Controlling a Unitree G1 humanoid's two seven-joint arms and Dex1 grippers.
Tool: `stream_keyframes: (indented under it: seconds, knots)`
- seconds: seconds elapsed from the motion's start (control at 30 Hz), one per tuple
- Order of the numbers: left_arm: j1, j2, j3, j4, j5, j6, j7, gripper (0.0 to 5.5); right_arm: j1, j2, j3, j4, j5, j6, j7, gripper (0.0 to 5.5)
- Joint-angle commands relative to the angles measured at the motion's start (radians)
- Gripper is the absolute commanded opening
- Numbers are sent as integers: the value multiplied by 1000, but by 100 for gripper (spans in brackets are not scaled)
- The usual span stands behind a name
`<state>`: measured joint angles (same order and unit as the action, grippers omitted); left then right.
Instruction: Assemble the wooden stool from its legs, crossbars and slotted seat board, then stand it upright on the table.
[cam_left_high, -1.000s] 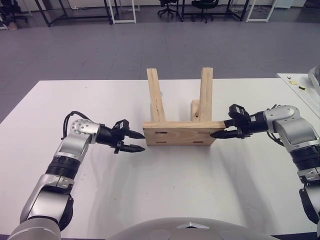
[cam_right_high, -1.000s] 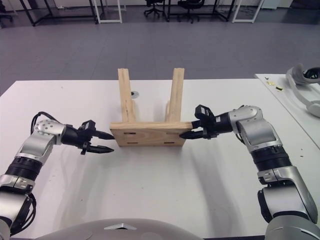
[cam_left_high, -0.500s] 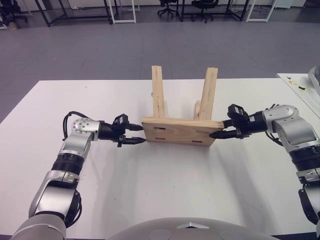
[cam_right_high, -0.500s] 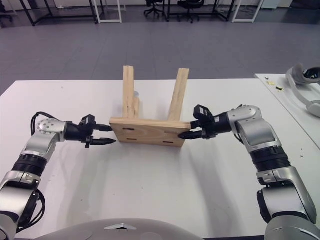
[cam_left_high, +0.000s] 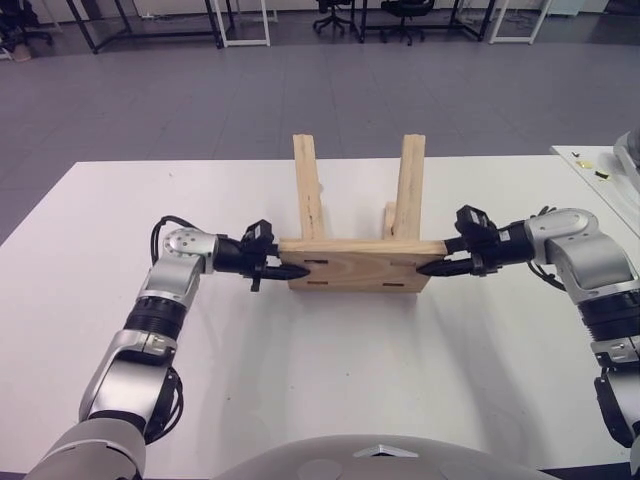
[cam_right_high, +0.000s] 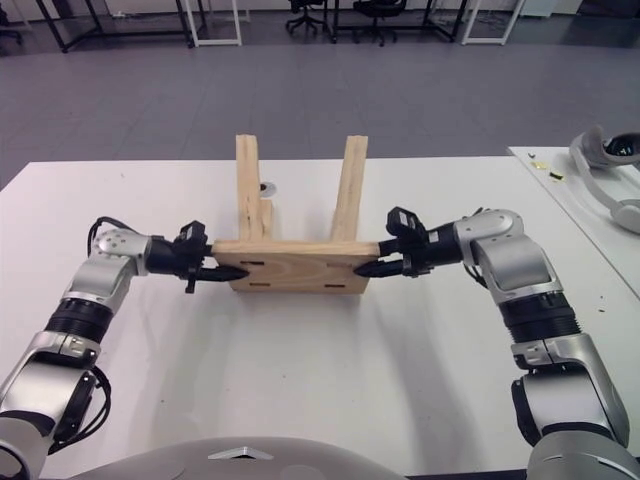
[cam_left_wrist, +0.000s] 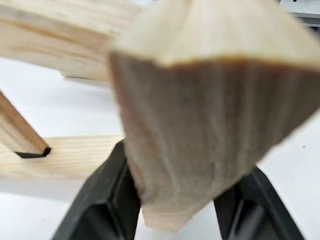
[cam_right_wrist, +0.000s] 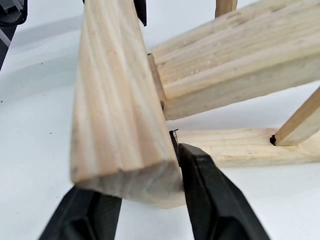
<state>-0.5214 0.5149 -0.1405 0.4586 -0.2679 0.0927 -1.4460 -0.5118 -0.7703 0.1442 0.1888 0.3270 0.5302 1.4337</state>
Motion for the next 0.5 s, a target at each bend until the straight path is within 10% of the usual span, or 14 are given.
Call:
stream_keyframes:
  seconds: [0.03, 0.33, 0.5]
  knots:
    - [-23, -46, 57, -136, -106, 194, 91, 168, -71, 113, -119, -58, 181, 215, -106, 167]
    - [-439, -160, 266, -155, -408, 987, 386, 169, -367, 290, -316, -33, 386, 689, -378, 190]
    - [-713, -264, 531, 205, -410, 921, 827, 169, -643, 426, -586, 310, 333, 564, -804, 190]
